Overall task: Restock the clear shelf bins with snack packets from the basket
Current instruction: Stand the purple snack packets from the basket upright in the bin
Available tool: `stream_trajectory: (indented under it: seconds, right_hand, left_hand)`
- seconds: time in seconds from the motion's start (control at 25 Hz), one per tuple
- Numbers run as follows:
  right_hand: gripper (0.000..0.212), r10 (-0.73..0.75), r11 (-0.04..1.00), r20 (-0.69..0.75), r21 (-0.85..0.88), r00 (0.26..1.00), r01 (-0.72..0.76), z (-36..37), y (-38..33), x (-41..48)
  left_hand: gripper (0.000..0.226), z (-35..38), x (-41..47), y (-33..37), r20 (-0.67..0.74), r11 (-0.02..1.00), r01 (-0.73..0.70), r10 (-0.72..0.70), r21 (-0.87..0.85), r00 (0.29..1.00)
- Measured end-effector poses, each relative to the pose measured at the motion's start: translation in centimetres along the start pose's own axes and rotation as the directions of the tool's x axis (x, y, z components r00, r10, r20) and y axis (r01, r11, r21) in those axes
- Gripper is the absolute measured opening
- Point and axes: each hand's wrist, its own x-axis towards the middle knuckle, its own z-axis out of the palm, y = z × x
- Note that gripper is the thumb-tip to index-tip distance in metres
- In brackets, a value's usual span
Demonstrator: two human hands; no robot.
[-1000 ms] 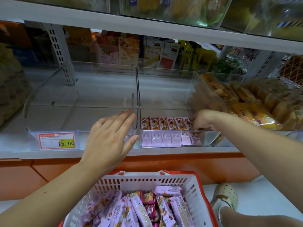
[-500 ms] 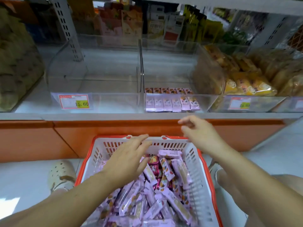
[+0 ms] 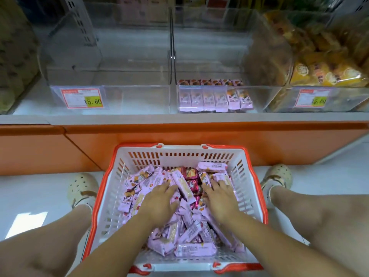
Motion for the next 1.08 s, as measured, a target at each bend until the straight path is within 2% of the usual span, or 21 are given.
stream_trajectory:
  seconds: [0.08,0.16,0.36,0.44,0.56,0.6,0.68,0.76,0.88,1.0,1.08]
  right_hand:
    - [0.044,-0.003,1.0,-0.082,-0.005,0.997,0.002,0.2,0.2,0.4]
    - [0.041,0.0,0.999,-0.094,0.042,0.996,0.004,0.3,0.4,0.4]
    - [0.038,-0.08,0.963,-0.001,0.257,0.997,0.078,0.6,0.2,-0.8]
    - [0.031,-0.024,0.904,-0.021,0.427,0.999,0.03,0.2,0.1,-1.3]
    - [0.012,0.185,0.665,-0.043,0.741,0.982,-0.093,-2.4,0.0,-2.4]
    - [0.009,0.214,0.576,-0.02,0.81,0.977,-0.11,-3.7,0.1,-2.8]
    - [0.017,0.183,0.406,0.047,0.906,0.982,-0.119,-6.4,0.5,-3.7]
    - [0.031,0.127,0.291,0.065,0.952,0.99,-0.1,-8.6,1.1,-4.3]
    - [0.035,0.101,0.104,0.054,0.992,0.993,-0.064,-9.7,2.0,-4.0]
    - [0.031,0.143,-0.074,0.09,0.994,0.986,-0.08,-9.9,2.1,-3.2]
    - [0.026,0.167,-0.149,0.111,0.985,0.98,-0.087,-9.6,2.0,-3.0]
  left_hand:
    - [0.057,-0.1,0.4,0.4,-0.036,1.0,0.006,-0.007,-0.024,0.999]
    - [0.055,-0.2,0.7,1.2,-0.11,0.999,-0.013,0.01,-0.029,0.994]
    - [0.049,-0.8,0.5,2.9,-0.221,0.995,-0.071,0.052,-0.077,0.974]
    - [0.047,-1.0,0.5,3.0,-0.237,0.989,-0.083,0.052,-0.122,0.97]
    - [0.046,-1.5,0.7,3.1,-0.218,0.951,-0.045,-0.023,-0.306,0.976]
    - [0.048,-1.7,0.8,3.2,-0.206,0.927,-0.036,-0.045,-0.372,0.978]
    - [0.06,-2.3,0.9,3.3,-0.18,0.901,-0.074,-0.005,-0.427,0.984]
    - [0.07,-3.4,0.9,3.4,-0.075,0.855,-0.094,0.065,-0.51,0.995]
    - [0.055,-5.2,0.3,4.2,0.174,0.64,0.044,0.141,-0.767,0.975]
    - [0.031,-5.2,-0.1,4.6,0.228,0.582,0.074,0.195,-0.81,0.954]
    - [0.027,-4.8,-0.1,4.5,0.231,0.511,0.121,0.157,-0.851,0.96]
